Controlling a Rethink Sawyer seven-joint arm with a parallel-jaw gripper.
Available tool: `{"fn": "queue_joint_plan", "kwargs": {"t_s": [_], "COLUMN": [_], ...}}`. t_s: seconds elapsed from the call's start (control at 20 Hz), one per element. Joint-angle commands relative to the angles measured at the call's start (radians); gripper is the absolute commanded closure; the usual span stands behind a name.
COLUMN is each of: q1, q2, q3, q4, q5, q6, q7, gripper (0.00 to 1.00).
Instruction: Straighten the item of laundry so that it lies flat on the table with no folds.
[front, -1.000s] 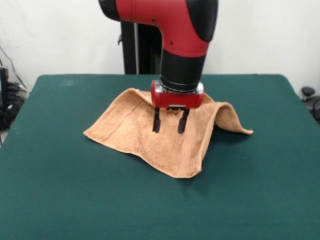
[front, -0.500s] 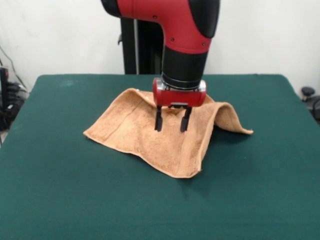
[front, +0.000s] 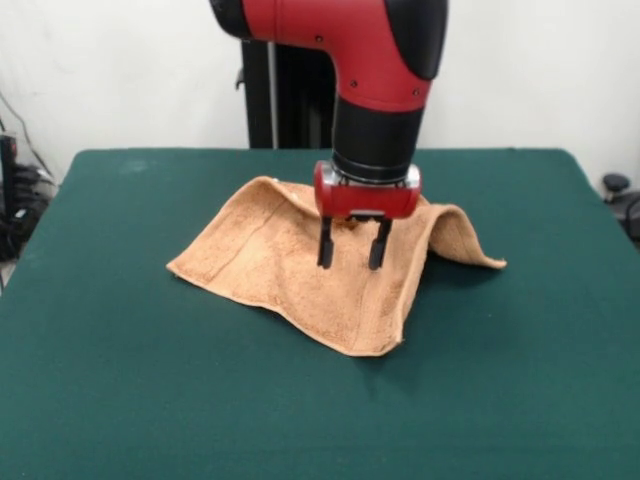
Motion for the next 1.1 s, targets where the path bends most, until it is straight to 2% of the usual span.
{"fn": "queue_joint_plan", "kwargs": {"t_s": [0.05, 0.65, 1.1], "q1": [0.024, 0.017, 0.016], "q2": [0.155, 0.312, 0.345], "q3": [0.057, 0.061, 0.049], "q4": [-0.021, -0.143, -0.200], "q5": [0.049, 0.069, 0.066], "q6": [-0.103, -0.169, -0.170], "q7": [0.229, 0.194, 0.185], "gripper": [0.00, 0.00, 0.00]}}
